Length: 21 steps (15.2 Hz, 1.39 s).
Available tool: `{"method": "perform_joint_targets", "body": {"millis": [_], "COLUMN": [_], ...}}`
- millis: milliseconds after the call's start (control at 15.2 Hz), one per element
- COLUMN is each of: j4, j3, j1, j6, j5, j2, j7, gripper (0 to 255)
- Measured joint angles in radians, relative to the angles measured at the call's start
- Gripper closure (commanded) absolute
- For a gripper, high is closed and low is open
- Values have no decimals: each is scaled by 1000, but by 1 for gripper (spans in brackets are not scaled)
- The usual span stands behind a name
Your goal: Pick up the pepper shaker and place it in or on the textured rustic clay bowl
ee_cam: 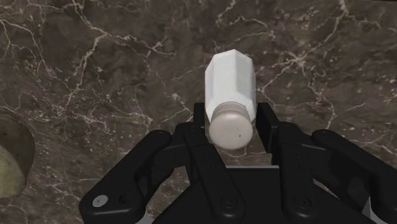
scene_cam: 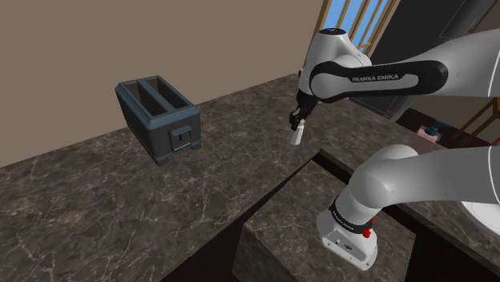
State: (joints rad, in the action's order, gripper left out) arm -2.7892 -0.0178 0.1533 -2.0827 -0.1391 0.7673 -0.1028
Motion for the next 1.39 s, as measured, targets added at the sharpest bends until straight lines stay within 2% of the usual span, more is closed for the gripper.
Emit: {"method": "perform_joint_targets", "body": {"millis": [1122, 1386], "j4": [210, 263], "j3": [7, -18], "j1": [-6, 6], "j6": [246, 264], "j5": [17, 3], "j2": [37, 5], "j7": [-25, -54], "gripper": [255, 255]}}
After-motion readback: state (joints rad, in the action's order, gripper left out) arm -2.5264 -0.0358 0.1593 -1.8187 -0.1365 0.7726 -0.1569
